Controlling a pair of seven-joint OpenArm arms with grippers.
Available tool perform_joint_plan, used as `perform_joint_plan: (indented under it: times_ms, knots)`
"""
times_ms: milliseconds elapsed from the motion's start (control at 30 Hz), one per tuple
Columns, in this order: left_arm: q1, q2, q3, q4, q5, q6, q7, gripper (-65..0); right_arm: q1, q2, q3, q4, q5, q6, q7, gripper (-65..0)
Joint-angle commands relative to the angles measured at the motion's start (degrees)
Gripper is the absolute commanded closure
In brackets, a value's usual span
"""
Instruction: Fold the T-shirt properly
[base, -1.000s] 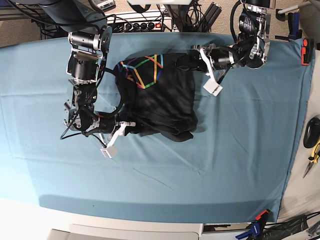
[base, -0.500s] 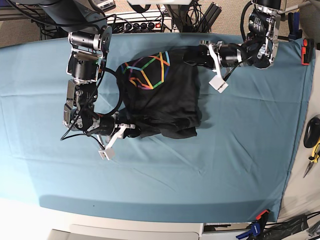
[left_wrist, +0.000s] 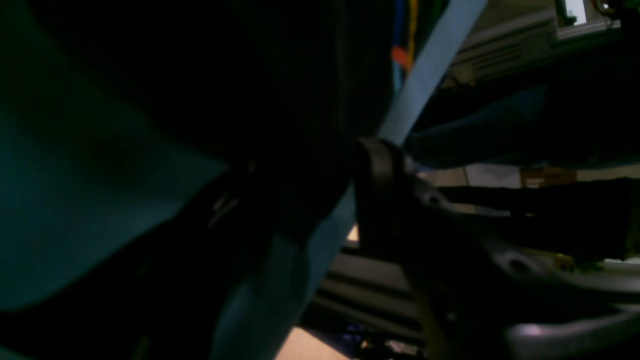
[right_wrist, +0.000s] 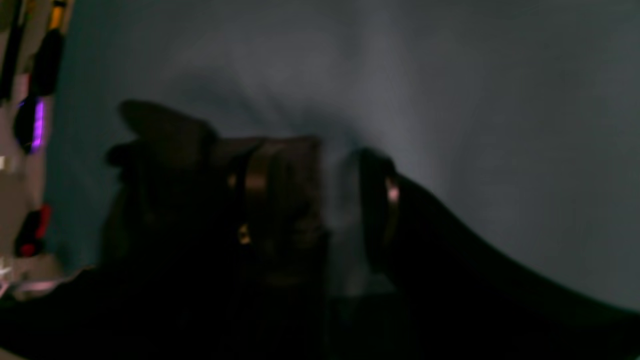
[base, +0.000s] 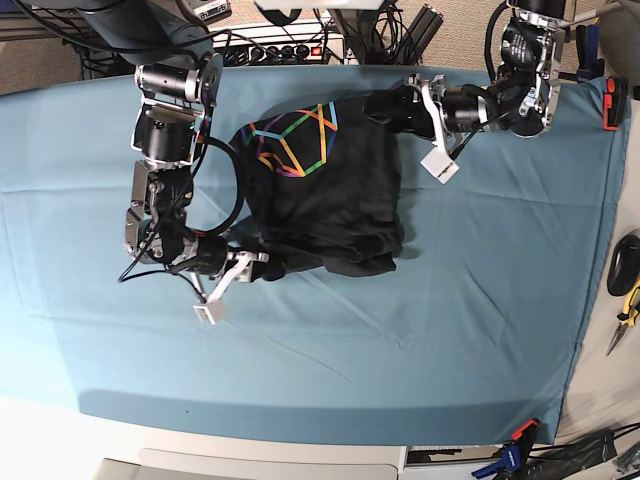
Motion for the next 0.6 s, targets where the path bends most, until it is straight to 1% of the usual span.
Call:
perform_joint_plan:
  times_ms: [0,67,133,300,367,433,500,567]
  knots:
    - [1.29,-2.1,-0.15,-0.87,3.61,2.75,3.98,-27.2,2.29,1.81,0.13,0.81,0.59,0.17,1.27,-25.4]
    - [1.29,-4.2,-0.72,-0.87,3.61,2.54,4.0,-27.2,3.28,3.89,0.13,0.81,0.52,0.17,1.46,-25.4]
    - [1.31,-6.38,-2.71,-0.7,3.58,2.54,4.22,-27.2,4.28,6.45,0.13,0.81,0.5,0.17,1.51,-25.4]
    - [1.31,-11.58,-12.2,1.16,3.48,2.58,4.17,-27.1,5.99,13.33,0.13,0.81,0.35,0.13,1.25,-25.3]
    - [1.36,-13.05,-16.83,1.7,3.1,2.58,4.63,-27.1,5.97,15.69,0.13,0.81,0.37,0.11,-0.15,-25.3]
    - [1.81,-14.25,-21.53,2.16,2.73,2.58,5.05,-27.1,5.79,17.66,0.13,0.81,1.03,0.09,-4.07,-25.3]
    - [3.45,-15.08,-26.27,3.23,2.16,2.58,5.07,-27.1,5.05,19.52,0.13,0.81,4.9,0.02,-8.26,-24.6]
    - [6.34,-15.32,-31.06,5.18,1.09,2.49,5.35,-27.0,3.43,21.46,0.13,0.83,11.43,0.02,-11.41,-24.5]
